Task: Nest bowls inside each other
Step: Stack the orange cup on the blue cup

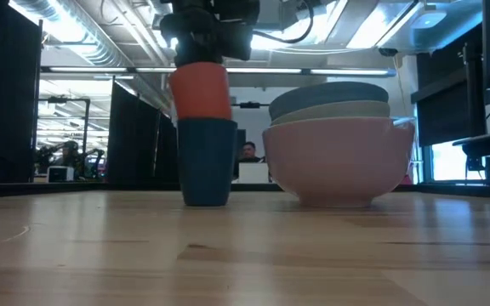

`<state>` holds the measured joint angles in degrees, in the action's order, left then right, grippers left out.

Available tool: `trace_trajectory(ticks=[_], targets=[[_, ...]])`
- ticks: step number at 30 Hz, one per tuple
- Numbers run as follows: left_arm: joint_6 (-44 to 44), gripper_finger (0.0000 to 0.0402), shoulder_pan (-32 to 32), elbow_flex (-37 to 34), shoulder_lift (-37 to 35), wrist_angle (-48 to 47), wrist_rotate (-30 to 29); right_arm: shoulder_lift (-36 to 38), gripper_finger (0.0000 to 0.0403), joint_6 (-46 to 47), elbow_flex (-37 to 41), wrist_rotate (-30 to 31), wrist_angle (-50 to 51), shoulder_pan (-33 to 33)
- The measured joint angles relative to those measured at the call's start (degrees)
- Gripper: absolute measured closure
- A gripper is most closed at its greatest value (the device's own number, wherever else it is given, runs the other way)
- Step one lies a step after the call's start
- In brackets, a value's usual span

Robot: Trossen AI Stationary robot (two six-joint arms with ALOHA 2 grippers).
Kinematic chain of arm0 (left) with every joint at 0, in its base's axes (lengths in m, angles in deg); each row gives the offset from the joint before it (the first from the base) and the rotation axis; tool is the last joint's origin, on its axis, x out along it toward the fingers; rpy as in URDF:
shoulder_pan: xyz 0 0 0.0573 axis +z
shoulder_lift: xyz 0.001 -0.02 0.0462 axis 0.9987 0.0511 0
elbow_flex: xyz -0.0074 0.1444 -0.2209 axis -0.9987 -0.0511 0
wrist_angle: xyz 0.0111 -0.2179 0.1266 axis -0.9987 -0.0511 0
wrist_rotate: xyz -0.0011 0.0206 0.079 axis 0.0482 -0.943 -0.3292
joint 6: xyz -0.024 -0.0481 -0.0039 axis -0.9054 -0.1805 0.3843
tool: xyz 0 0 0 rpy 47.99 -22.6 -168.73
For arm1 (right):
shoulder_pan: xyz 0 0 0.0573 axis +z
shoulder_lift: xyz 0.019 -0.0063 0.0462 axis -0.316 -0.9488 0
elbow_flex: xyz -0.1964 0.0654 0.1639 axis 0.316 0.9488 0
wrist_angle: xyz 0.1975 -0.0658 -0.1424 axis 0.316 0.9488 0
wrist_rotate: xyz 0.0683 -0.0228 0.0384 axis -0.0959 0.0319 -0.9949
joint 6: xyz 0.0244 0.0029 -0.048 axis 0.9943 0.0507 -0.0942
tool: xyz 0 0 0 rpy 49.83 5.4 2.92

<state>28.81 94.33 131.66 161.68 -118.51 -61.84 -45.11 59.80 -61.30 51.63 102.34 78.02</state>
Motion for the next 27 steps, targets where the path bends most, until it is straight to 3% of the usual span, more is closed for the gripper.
trace_trajectory(ticks=[15, 23, 27], targets=[[1.34, 0.0373, 0.34, 0.0, 0.0, -2.28, -0.07, 0.0, 0.0166, 0.06, 0.0, -0.04, -0.49, 0.0], [0.65, 0.0334, 0.34, 0.1, -0.31, -1.53, -0.07, 0.0, 0.0166, 0.07, 0.0, -0.07, -0.43, 0.0], [0.07, 0.0328, 0.32, 3.01, -0.28, -5.67, -0.27, 0.0, 0.0166, 0.04, 0.0, -0.04, -0.31, 0.0]])
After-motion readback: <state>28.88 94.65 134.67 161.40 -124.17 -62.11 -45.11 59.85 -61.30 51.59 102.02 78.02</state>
